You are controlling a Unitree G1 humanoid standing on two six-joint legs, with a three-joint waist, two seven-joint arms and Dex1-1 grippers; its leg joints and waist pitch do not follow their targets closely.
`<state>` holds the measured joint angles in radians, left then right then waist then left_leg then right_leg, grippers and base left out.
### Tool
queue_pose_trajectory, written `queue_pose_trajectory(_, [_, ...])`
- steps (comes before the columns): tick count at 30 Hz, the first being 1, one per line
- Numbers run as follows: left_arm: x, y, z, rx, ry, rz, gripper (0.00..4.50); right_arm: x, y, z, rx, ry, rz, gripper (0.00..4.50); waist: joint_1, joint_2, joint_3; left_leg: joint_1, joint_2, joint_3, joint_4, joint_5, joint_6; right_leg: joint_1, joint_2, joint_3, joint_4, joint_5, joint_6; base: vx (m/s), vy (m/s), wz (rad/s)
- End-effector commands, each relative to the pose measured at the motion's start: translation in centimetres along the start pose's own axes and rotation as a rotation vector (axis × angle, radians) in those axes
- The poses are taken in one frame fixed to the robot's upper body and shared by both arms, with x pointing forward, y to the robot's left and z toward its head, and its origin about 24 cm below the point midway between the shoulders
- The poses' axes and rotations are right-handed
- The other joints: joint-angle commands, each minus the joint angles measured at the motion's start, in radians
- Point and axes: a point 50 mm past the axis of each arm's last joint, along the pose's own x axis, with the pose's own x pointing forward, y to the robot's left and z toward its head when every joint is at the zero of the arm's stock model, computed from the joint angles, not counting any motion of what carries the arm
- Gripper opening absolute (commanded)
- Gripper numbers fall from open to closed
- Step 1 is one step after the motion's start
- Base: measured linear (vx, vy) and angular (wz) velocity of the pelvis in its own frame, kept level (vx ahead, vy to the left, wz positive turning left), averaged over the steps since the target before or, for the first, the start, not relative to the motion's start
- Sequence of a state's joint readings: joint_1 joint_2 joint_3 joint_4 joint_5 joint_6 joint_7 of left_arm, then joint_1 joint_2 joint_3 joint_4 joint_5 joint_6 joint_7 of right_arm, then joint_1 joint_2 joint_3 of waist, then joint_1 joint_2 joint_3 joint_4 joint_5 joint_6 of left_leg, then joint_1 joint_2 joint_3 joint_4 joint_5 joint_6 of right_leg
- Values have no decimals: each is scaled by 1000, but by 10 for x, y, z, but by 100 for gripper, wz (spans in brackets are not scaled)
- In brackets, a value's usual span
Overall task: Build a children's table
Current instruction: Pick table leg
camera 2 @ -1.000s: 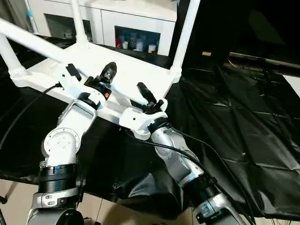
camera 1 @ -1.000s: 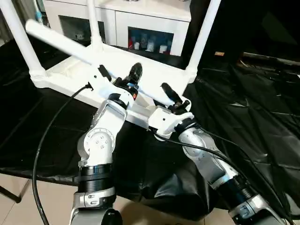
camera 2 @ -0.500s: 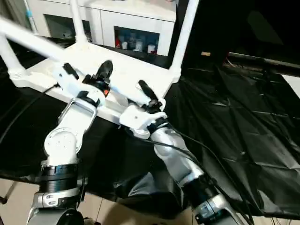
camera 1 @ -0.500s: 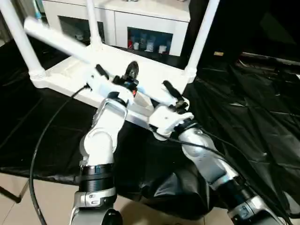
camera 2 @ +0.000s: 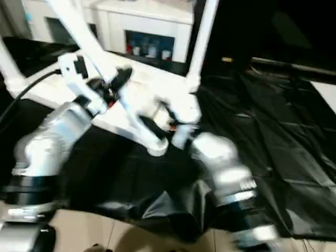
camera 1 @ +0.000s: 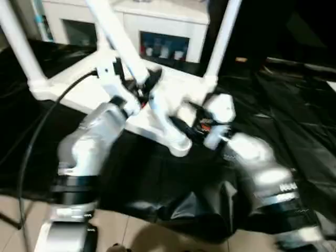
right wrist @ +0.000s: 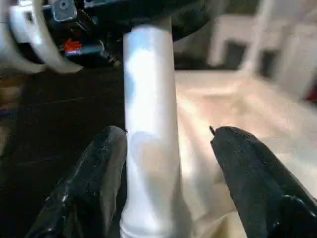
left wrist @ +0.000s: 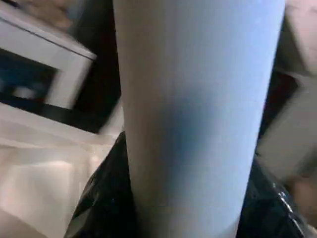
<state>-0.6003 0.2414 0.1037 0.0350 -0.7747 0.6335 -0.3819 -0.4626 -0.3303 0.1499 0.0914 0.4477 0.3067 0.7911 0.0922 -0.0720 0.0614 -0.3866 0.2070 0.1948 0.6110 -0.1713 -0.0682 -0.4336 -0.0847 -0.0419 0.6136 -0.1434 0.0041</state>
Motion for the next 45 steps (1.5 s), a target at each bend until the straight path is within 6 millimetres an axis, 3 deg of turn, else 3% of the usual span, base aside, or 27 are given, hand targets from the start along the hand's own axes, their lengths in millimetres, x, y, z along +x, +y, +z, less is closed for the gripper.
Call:
queue_pose_trajectory(1, [-2, -25, 8, 1, 50, -252, 183, -7, -6, 16, 70, -12, 81, 304, 4, 18, -76, 23, 8, -10, -73, -272, -22, 59, -30, 23, -62, -269, -154, 0, 0, 0])
queue_pose_trajectory(6, [-11, -41, 13, -9, 116, -450, 182, -12, -16, 30, 166, -8, 119, 304, 3, 21, -74, 25, 9, -10, -75, -284, -46, 55, -30, 22, -63, -309, -161, 0, 0, 0])
queue_pose_trajectory(9, [-16, -57, 19, -57, 141, -638, 182, -18, -11, 31, 290, 72, 291, 304, 7, 22, -73, 25, 9, -10, -74, -286, -50, 57, -30, 22, -65, -320, -162, 0, 0, 0])
queue_pose_trajectory(14, [-15, -66, 22, -91, 153, -759, 182, -17, 2, 34, 419, 77, 477, 304, 15, 17, -74, 23, 9, -12, -73, -281, -49, 57, -34, 20, -73, -370, -144, 0, 0, 0])
queue_pose_trajectory(18, [-13, -63, 21, -95, 159, -757, 182, -15, 9, 41, 476, 50, 552, 304, 17, 14, -74, 22, 10, -13, -73, -269, -60, 56, -35, 19, -72, -381, -134, 0, 0, 0])
queue_pose_trajectory(26, [-12, -63, 20, -113, 153, -765, 182, -9, 22, 36, 522, 75, 628, 304, 25, 14, -77, 20, 11, -13, -73, -247, -69, 57, -36, 19, -69, -356, -130, 0, 0, 0])
queue_pose_trajectory(34, [-13, -62, 19, -105, 157, -762, 182, -10, 18, 42, 557, 11, 613, 304, 28, 13, -77, 19, 10, -13, -74, -245, -71, 57, -37, 20, -69, -359, -127, 0, 0, 0])
queue_pose_trajectory(38, [-4, -51, 18, -18, 140, -620, 182, -8, 7, 42, 479, 1, 502, 304, 27, 13, -77, 22, 11, -14, -74, -251, -75, 55, -38, 19, -73, -384, -112, 0, 0, 0])
queue_pose_trajectory(40, [1, -46, 18, 26, 133, -541, 182, -7, 6, 39, 411, 24, 459, 304, 28, 7, -75, 21, 12, -13, -74, -253, -81, 53, -39, 19, -78, -405, -88, 0, 0, 0])
queue_pose_trajectory(42, [7, -39, 20, 79, 134, -440, 182, -5, 7, 38, 338, 22, 421, 304, 28, 7, -76, 18, 10, -14, -75, -246, -83, 55, -40, 19, -78, -430, -63, 0, 0, 0])
queue_pose_trajectory(45, [7, -37, 20, 103, 159, -420, 182, -3, 4, 40, 316, 11, 374, 304, 26, 3, -77, 17, 9, -14, -74, -231, -74, 54, -39, 18, -77, -434, -64, 0, 0, 0])
